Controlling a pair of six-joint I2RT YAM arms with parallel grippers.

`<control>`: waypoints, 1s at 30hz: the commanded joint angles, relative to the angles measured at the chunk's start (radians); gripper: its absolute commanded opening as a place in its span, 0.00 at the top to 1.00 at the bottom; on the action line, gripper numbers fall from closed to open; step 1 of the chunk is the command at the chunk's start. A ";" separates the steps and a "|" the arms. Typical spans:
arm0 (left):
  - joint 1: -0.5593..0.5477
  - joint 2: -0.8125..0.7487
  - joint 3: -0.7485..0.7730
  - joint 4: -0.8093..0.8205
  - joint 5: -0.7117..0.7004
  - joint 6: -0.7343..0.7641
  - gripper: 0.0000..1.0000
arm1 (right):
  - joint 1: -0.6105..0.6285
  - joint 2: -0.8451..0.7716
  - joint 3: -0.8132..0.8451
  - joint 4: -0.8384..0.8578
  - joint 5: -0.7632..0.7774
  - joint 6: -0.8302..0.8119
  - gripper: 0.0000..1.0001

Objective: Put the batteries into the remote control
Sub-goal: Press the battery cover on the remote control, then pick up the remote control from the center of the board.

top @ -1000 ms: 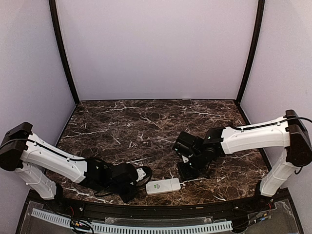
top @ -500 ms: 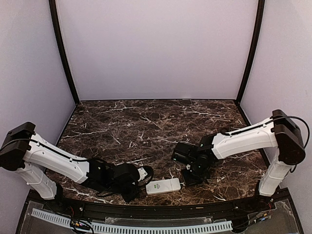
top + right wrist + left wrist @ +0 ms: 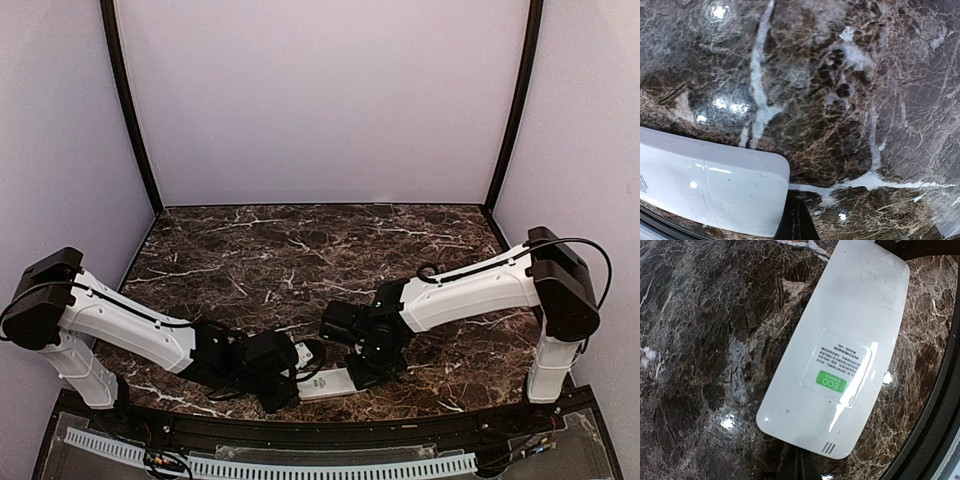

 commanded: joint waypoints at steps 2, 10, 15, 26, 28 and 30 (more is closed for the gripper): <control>-0.007 0.032 -0.008 0.049 0.077 0.013 0.99 | 0.025 0.048 -0.042 0.161 -0.071 0.008 1.00; 0.000 -0.110 -0.059 -0.057 -0.060 0.017 0.93 | -0.049 -0.109 -0.143 0.064 0.018 -0.022 1.00; 0.044 -0.250 -0.090 -0.090 -0.098 -0.009 0.86 | -0.091 -0.249 -0.151 0.020 0.073 -0.181 0.83; 0.282 -0.441 -0.076 -0.122 -0.172 -0.021 0.23 | -0.022 -0.221 -0.026 0.361 -0.191 -1.038 0.24; 0.330 -0.429 -0.056 -0.112 -0.170 -0.012 0.17 | -0.004 -0.153 0.017 0.361 -0.215 -1.137 0.18; 0.383 -0.408 -0.036 -0.098 -0.151 -0.008 0.15 | 0.013 -0.077 0.069 0.336 -0.229 -1.220 0.13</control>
